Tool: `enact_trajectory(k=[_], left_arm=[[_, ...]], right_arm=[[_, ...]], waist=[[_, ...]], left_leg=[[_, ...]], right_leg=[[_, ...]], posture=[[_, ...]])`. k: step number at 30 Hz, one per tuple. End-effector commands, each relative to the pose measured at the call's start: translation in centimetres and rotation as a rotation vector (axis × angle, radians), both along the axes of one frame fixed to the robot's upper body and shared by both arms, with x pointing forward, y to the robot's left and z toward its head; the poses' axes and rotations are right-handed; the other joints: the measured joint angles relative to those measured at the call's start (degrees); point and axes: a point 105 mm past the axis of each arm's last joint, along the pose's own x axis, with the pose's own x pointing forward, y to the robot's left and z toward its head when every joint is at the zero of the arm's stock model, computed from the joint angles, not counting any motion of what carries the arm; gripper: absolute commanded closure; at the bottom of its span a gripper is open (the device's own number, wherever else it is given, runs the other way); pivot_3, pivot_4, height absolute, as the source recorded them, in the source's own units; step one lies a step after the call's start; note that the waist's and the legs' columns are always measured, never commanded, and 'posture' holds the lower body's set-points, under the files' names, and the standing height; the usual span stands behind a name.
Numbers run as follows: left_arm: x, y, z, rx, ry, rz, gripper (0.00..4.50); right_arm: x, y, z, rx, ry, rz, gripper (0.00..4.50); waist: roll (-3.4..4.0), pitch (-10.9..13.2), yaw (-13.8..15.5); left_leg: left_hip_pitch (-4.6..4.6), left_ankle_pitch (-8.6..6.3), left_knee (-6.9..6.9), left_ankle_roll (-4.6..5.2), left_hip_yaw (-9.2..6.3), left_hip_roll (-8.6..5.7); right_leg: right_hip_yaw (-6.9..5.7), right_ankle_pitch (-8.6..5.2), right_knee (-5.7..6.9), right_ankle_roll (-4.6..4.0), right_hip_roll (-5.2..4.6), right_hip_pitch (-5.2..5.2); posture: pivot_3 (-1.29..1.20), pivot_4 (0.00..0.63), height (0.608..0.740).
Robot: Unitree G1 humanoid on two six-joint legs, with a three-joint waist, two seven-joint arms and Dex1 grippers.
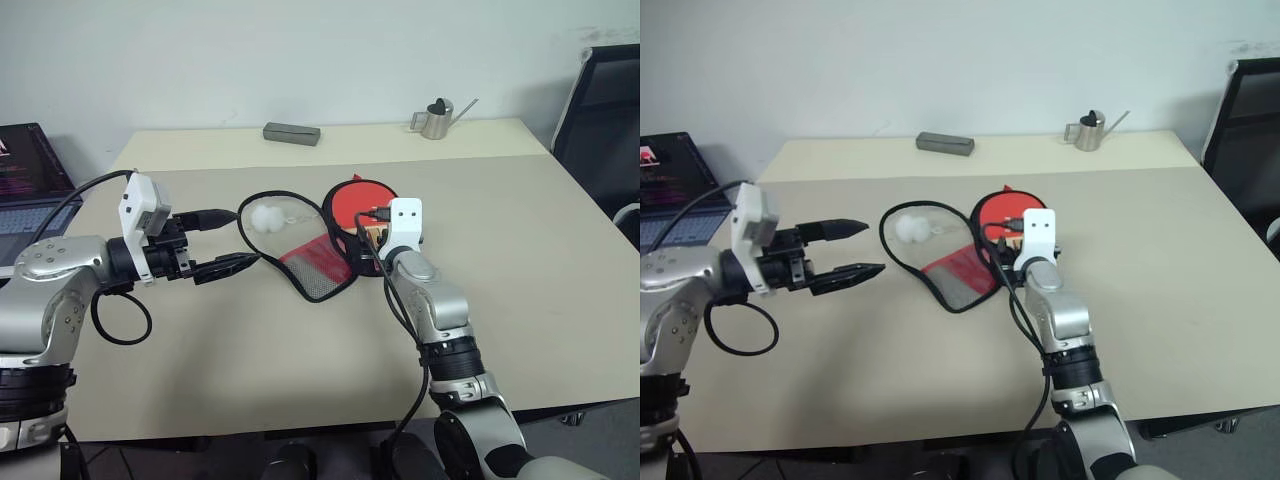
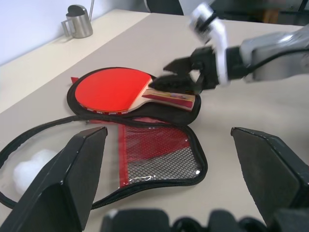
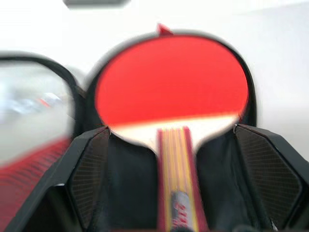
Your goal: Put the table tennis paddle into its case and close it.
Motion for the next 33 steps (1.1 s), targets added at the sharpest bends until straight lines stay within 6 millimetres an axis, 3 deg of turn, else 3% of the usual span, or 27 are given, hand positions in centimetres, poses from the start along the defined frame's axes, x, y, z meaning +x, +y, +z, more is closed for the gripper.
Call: enact_trajectory(k=[1,10,15,19,23,27,33], left_arm=[[0.4,0.5,0.7,0.010,-0.059,0.035,0.00],[2.4,2.5,-0.5,0.011,-0.092,0.194,0.00],[3.2,4.5,-1.7,0.029,-0.076,0.289,0.00],[4.1,6.2,-2.5,0.003,-0.057,0.366,0.00],[5.3,7.0,-4.2,0.012,-0.020,0.411,0.00],[6.7,6.9,-5.3,0.019,-0.004,0.426,0.00],[8.6,5.0,-7.1,0.039,0.045,0.362,0.00]], right_arm=[[-1.3,0.7,2.0,0.047,-0.050,0.096,0.01],[-1.6,-2.3,3.3,-0.055,-0.080,0.318,0.01],[-1.2,-6.1,4.1,-0.150,-0.093,0.344,0.01],[-2.0,-6.8,5.3,-0.168,-0.122,0.450,0.01],[-2.5,-7.6,5.0,-0.218,-0.123,0.494,0.01],[-2.9,-7.6,4.8,-0.231,-0.127,0.520,0.01],[-3.3,-7.9,4.5,-0.206,-0.129,0.522,0.01]], waist=[[0.00,0.0,0.0],[-0.02,0.0,0.2],[-0.02,0.0,0.2],[-0.04,0.0,0.1],[-0.04,0.0,0.3],[-0.06,0.0,0.6],[-0.08,0.0,0.7]], left_leg=[[0.00,0.00,0.00,0.00,-0.02,0.00],[0.00,0.00,0.02,0.01,-0.01,-0.02],[-0.01,0.00,0.03,0.01,0.02,-0.02],[0.00,-0.01,0.03,0.02,0.02,0.00],[-0.03,-0.01,0.04,0.01,0.01,-0.01],[-0.05,0.00,0.09,0.01,-0.01,-0.06],[-0.13,0.00,0.13,0.01,-0.02,-0.09]], right_leg=[[-0.02,0.00,0.00,0.00,0.00,0.01],[-0.04,0.00,-0.02,0.00,-0.01,0.05],[-0.04,0.00,-0.02,0.00,-0.01,0.05],[-0.06,0.00,-0.03,0.00,-0.01,0.05],[-0.08,0.00,-0.04,0.00,-0.02,0.06],[-0.11,0.00,-0.04,0.01,-0.05,0.09],[-0.16,0.01,-0.03,0.01,-0.06,0.05]], posture=[[0.00,0.150,0.740],[0.00,0.150,0.740],[0.00,0.150,0.740],[0.00,0.150,0.740],[0.00,0.150,0.740],[0.00,0.150,0.740],[0.00,0.150,0.740]])
